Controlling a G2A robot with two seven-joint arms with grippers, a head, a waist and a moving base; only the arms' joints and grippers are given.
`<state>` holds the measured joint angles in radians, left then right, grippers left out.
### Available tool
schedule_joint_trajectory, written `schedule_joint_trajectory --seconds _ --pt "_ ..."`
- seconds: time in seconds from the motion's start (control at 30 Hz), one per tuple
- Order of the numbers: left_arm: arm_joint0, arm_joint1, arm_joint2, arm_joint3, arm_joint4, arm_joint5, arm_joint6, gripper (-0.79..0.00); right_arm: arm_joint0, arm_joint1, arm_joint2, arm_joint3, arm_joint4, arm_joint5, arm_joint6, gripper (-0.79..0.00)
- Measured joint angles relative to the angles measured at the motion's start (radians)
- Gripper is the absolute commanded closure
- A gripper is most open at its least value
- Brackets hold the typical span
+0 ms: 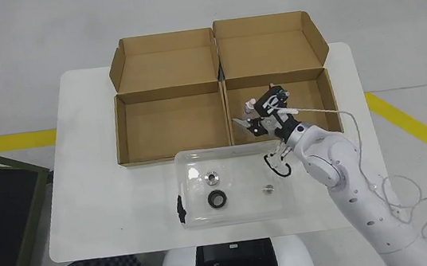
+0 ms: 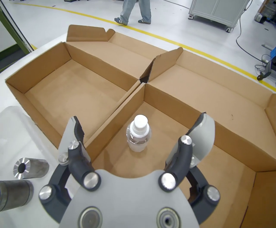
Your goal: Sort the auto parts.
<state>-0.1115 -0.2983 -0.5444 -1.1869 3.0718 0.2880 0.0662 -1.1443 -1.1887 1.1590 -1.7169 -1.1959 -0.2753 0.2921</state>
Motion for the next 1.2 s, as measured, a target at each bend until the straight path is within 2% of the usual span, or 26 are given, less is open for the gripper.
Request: schedule_joint_trajectory --seconds 0.17,0.47,0.7,1.2 --pt "0.000 0.000 0.000 0.000 0.000 0.000 0.000 -0.785 -0.065 0.016 0.054 -0.132 -0.031 -0.070 0.034 -0.785" --pt "0.000 0.000 0.000 0.000 0.000 0.000 0.000 -0.785 -0.184 0.043 0.084 -0.302 -0.094 -0.283 0.100 -0.785" --pt "0.000 0.000 0.000 0.000 0.000 0.000 0.000 -0.785 -0.259 0.063 0.102 -0.355 -0.127 -0.437 0.129 -0.785" --pt "0.000 0.000 0.000 0.000 0.000 0.000 0.000 -0.785 -0.345 0.095 0.150 -0.407 -0.214 -0.574 0.237 -0.785"
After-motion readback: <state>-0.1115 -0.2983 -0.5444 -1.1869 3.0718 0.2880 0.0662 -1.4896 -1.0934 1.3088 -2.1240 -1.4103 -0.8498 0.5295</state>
